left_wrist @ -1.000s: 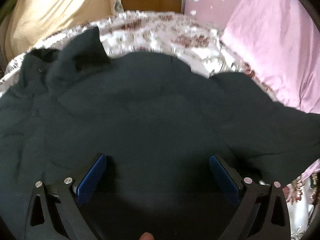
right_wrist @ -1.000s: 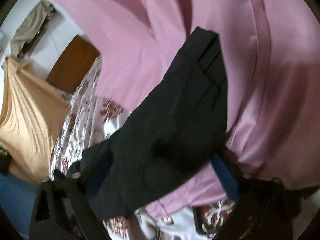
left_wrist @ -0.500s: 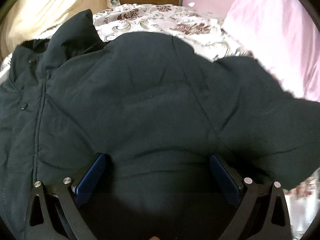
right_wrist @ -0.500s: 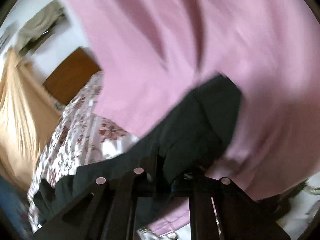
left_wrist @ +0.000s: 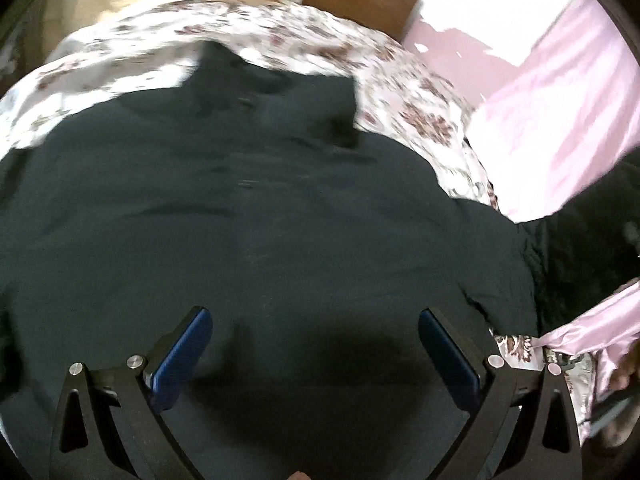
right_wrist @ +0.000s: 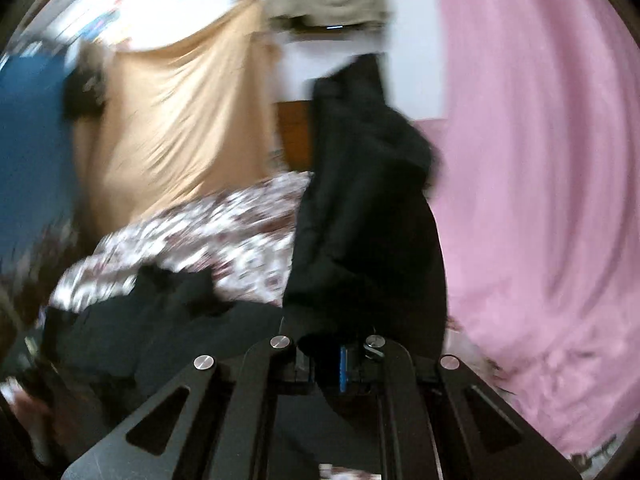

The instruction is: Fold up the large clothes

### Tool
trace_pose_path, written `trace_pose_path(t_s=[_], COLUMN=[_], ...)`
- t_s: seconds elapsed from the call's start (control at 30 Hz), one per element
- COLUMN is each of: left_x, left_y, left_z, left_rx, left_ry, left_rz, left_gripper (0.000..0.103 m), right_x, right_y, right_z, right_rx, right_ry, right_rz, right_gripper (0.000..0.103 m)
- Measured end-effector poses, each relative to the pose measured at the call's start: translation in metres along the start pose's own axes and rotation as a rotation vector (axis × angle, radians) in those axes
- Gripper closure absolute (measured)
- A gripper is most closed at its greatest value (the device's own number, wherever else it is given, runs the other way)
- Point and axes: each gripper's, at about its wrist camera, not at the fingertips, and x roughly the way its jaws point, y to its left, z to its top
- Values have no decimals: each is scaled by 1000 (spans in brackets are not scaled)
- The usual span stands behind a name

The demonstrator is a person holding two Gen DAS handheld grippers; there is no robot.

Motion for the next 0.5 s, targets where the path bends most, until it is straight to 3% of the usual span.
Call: trace_pose_path(t_s=[0.23,0.5], left_x=[-63,-51], left_y=[88,143], left_z=[-11,-34], left_rx=[-155,-313], left_ry=[-62,-50], left_rz=[-87,-261], left_gripper=[0,0], right_x=[15,28], right_y=[120,212], right_z=[-38,-113], right_rx=[-158,-282], right_ry=[153,348], right_rz=[144,270], right_gripper=[96,96])
